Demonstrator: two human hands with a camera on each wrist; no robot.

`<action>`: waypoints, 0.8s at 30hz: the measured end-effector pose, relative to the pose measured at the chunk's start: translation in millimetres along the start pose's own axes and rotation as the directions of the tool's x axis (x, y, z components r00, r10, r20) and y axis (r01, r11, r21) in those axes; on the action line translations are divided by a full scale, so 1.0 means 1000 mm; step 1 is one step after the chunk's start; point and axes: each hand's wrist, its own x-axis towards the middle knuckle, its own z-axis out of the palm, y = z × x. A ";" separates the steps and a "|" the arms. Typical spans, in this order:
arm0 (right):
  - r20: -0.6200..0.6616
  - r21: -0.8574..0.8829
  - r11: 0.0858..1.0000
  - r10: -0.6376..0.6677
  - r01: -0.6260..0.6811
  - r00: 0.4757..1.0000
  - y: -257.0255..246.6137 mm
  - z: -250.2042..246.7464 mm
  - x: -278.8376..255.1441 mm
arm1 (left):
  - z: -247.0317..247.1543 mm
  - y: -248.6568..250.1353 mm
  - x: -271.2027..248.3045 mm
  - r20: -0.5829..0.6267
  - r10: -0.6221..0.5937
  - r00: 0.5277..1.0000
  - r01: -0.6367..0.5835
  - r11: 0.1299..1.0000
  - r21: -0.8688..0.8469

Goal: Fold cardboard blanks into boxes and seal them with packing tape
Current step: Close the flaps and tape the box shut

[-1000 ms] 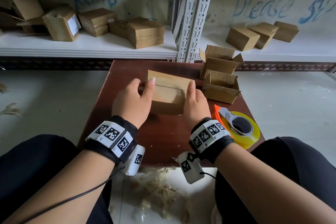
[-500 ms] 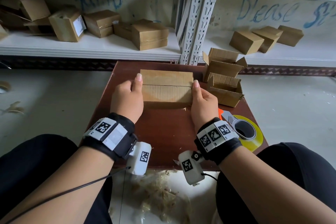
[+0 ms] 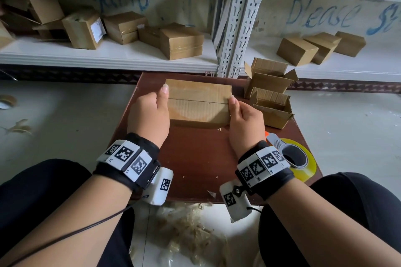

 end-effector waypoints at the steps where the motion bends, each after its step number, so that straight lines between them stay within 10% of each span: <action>1: 0.001 -0.025 0.999 -0.034 0.034 0.999 -0.002 -0.002 0.000 | -0.001 0.001 0.000 -0.001 0.001 1.000 -0.001 1.000 -0.002; 8: -0.017 -0.043 0.996 -0.073 0.072 0.997 0.000 -0.008 0.003 | 0.004 -0.005 0.000 0.036 -0.123 0.992 0.127 0.971 -0.202; 12: -0.070 -0.037 0.999 -0.023 0.021 0.997 0.001 -0.007 0.006 | 0.011 -0.001 -0.003 0.215 -0.381 0.899 0.433 0.699 -0.569; 16: -0.088 -0.036 0.999 0.027 -0.030 0.996 0.002 -0.005 0.005 | 0.014 -0.001 -0.006 0.350 -0.388 0.853 0.514 0.501 -0.696; 20: -0.017 -0.051 0.998 0.033 -0.034 0.999 0.001 -0.001 -0.001 | 0.022 -0.007 -0.013 0.050 -0.331 0.942 0.304 0.784 -0.542; 24: 0.040 -0.081 0.994 0.078 -0.075 0.996 0.001 0.007 -0.010 | 0.026 -0.013 -0.017 -0.130 0.022 0.991 -0.046 0.981 -0.189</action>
